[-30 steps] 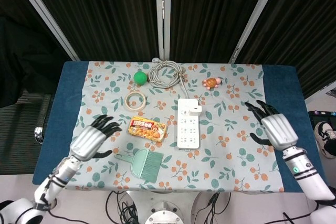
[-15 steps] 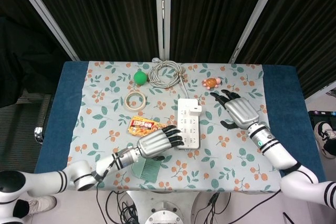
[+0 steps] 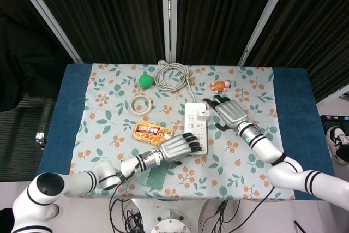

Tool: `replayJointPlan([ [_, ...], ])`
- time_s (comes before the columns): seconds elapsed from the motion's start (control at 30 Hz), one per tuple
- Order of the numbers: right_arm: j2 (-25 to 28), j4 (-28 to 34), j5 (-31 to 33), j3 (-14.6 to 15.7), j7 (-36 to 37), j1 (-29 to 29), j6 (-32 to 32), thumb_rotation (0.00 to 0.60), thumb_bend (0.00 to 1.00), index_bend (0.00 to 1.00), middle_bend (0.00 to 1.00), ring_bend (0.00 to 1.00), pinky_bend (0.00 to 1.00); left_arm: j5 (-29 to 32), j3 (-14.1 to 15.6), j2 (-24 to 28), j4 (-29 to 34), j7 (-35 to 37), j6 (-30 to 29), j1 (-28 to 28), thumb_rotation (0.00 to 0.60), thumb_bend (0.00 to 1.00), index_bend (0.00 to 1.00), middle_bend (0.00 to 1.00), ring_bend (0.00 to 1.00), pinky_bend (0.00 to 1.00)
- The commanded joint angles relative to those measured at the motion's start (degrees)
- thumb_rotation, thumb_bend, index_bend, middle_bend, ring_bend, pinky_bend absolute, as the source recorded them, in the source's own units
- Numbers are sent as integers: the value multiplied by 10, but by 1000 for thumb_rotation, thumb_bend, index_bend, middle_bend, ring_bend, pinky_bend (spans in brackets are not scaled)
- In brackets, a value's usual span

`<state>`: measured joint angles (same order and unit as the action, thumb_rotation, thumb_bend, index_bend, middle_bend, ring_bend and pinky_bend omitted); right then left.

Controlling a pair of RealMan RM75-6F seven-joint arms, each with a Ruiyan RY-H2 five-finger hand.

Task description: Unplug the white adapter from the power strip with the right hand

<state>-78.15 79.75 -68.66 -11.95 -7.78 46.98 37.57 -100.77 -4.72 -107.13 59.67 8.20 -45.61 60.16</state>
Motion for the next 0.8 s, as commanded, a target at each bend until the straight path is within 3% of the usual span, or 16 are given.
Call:
replayJointPlan([
  [0.03,-25,-35,-13,8,-1,19,-10,600,256,20,219,61,197,11,3,-8,-10,5,-3,1,600,191,193,201,117,166],
  [0.27,-54,-86,-36,15,19,44,-25,600,266,40,231,66,219,23,16,-23,-36,22,-33,-9,600,191,220,210,117,166],
  [0.8,-109,-205,-164,66,128,77,-1,600,269,290,348,177,325,24,42,-46,-78,65,-81,-14,600,192,229,220,118,162],
])
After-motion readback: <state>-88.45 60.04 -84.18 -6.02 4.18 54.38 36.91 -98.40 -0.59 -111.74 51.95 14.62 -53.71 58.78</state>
